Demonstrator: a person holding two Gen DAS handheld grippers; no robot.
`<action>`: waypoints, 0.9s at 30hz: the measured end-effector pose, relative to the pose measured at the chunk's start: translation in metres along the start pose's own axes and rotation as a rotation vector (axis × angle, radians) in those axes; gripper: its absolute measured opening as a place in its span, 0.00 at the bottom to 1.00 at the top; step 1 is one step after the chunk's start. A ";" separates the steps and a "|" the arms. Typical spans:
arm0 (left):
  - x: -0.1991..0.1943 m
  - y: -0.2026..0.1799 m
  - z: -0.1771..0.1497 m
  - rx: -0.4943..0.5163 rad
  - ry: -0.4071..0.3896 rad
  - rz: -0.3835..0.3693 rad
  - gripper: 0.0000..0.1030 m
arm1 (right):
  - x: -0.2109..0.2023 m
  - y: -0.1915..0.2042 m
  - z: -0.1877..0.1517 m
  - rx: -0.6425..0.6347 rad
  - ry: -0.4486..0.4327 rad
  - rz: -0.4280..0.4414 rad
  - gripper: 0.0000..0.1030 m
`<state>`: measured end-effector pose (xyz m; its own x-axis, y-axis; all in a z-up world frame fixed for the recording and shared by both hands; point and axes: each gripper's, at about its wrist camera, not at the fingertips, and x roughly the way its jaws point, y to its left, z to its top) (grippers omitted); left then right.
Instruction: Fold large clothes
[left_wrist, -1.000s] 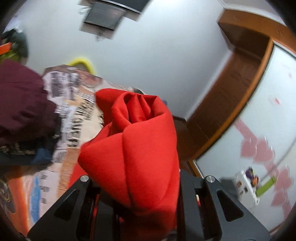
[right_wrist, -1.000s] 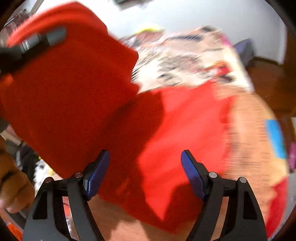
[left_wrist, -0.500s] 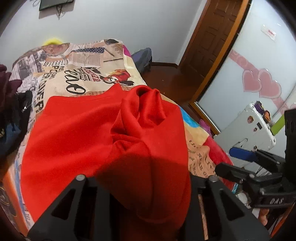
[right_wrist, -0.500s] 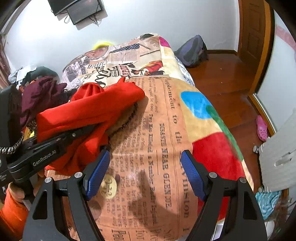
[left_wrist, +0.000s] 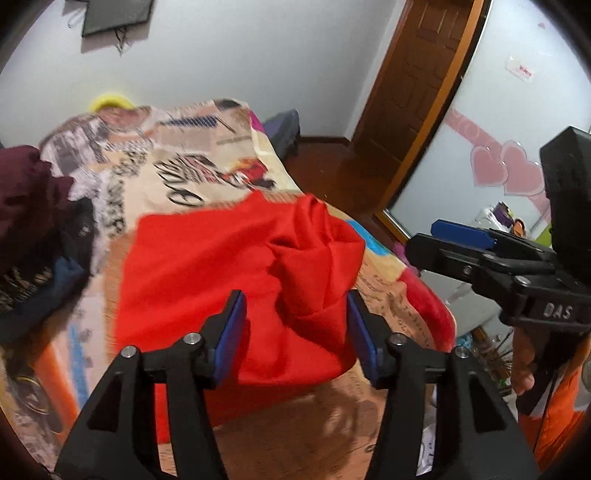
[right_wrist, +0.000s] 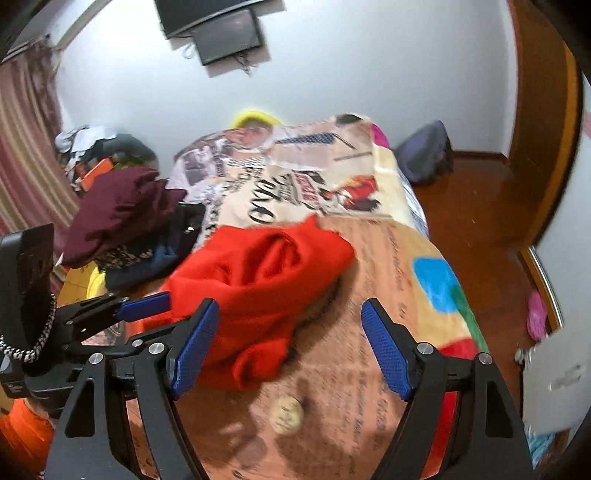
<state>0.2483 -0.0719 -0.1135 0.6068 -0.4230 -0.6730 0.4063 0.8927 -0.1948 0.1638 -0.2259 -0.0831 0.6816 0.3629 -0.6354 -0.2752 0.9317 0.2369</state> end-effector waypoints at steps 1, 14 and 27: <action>-0.006 0.007 0.001 -0.009 -0.017 0.018 0.57 | 0.003 0.006 0.004 -0.013 -0.005 0.007 0.74; -0.018 0.100 0.004 -0.105 -0.018 0.204 0.61 | 0.078 0.060 0.022 -0.161 0.110 0.018 0.74; 0.063 0.163 -0.031 -0.372 0.219 -0.007 0.61 | 0.096 -0.041 -0.020 0.164 0.278 0.087 0.74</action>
<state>0.3317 0.0514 -0.2097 0.4294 -0.4219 -0.7985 0.1112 0.9021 -0.4169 0.2270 -0.2292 -0.1679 0.4435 0.4443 -0.7784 -0.1957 0.8955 0.3997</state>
